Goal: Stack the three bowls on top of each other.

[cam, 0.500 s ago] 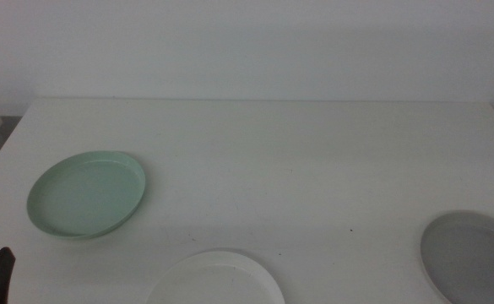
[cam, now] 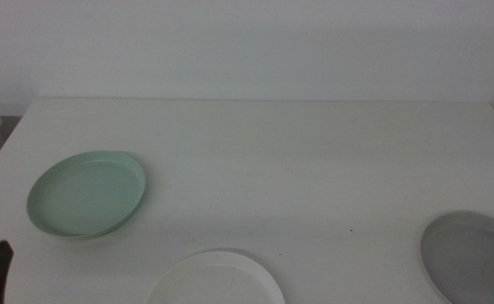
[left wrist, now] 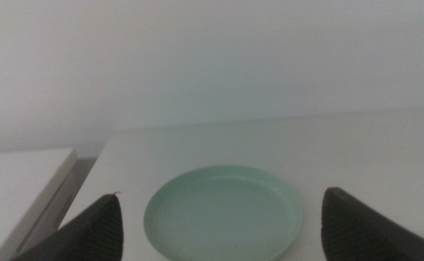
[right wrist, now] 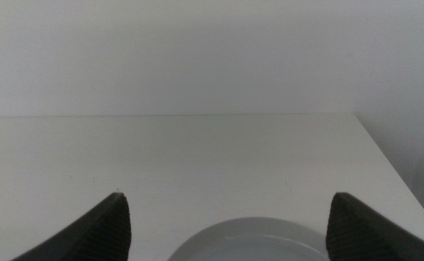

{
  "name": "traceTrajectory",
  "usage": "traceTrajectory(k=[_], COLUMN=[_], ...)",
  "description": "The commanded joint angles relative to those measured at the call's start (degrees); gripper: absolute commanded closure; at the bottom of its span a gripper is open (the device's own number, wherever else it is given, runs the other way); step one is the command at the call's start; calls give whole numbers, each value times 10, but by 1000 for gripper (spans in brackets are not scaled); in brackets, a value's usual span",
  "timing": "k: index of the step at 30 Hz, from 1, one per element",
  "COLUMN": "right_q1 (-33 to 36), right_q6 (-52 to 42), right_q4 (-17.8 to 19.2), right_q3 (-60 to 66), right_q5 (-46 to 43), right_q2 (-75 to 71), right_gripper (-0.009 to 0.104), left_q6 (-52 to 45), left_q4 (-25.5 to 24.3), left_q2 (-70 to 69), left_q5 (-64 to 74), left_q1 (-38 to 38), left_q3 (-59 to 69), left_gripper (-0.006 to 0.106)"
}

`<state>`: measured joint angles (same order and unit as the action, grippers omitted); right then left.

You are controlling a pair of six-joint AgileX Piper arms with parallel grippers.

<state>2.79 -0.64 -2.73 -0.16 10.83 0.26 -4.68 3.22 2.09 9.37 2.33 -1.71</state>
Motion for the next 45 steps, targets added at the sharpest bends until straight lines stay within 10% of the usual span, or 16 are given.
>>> traceTrajectory(k=[1,20,35,45], right_q1=[-3,-3,-3,-3], right_q6=[-2,-2,-2,-2], right_q4=[7,7,7,7], right_q3=[2,2,2,2], right_q5=[-5,-5,-5,-5], right_q2=[-3,-3,-3,-3], right_gripper=[4,4,4,4], left_q6=[1,5,387,424], left_q4=[-3,108,-67,-62], left_q2=[47,536,650,734], left_q5=[19,440,422,416], left_q1=[0,42,295,314], left_q3=[-51,-430,-430,-430], left_gripper=[7,7,7,7])
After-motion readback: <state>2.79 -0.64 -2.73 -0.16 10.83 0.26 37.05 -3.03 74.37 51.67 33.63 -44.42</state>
